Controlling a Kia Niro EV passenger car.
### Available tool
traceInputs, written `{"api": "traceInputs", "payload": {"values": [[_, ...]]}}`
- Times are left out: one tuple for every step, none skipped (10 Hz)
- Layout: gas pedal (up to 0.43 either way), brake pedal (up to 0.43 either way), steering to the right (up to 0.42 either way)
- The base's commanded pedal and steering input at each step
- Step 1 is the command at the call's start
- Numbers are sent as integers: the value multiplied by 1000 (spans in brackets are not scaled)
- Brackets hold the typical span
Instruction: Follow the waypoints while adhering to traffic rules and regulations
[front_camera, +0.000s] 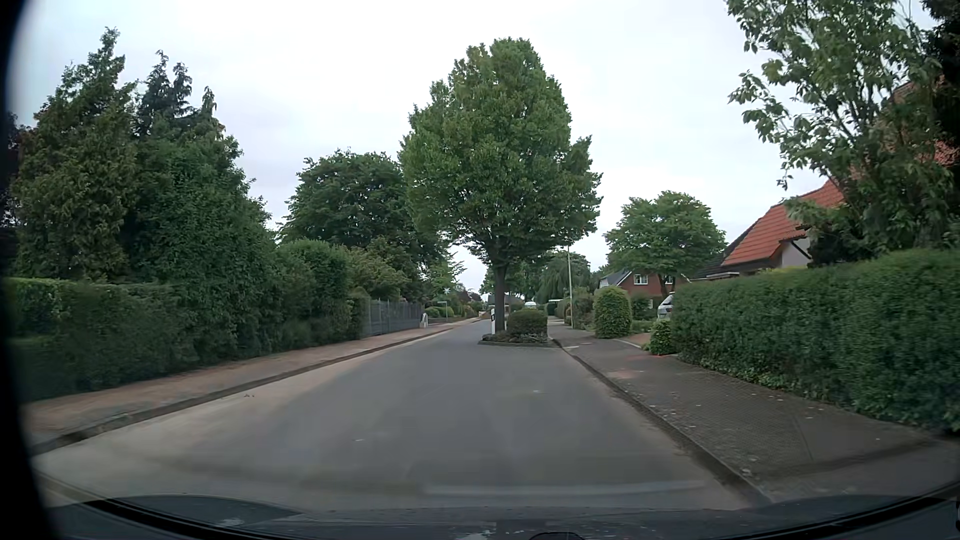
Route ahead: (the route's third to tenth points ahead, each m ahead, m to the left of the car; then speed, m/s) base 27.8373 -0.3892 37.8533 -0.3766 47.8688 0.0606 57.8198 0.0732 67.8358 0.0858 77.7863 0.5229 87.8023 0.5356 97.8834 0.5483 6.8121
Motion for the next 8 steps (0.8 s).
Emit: {"api": "traceInputs", "payload": {"values": [[0, 0, -5], [0, 0, -6], [0, 0, -12], [0, 0, -16], [20, 0, -20], [20, 0, -27], [20, 0, -35], [47, 0, -40]]}}
